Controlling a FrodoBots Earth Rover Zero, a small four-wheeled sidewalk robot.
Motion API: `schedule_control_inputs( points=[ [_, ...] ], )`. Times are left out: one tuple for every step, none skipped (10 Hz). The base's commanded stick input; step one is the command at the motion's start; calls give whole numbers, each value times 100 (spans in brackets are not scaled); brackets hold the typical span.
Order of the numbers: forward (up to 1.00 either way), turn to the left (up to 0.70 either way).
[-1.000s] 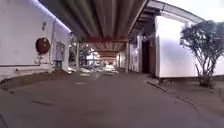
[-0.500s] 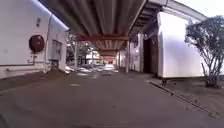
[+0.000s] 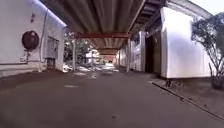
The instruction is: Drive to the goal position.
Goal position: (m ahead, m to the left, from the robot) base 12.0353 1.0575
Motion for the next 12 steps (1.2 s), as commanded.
schedule_control_inputs(
  points=[
    [70,0],
    [70,0],
    [70,0],
    [70,0],
    [70,0],
    [70,0],
    [70,0],
    [70,0],
    [70,0],
    [70,0],
    [70,0],
    [70,0]
  ],
)
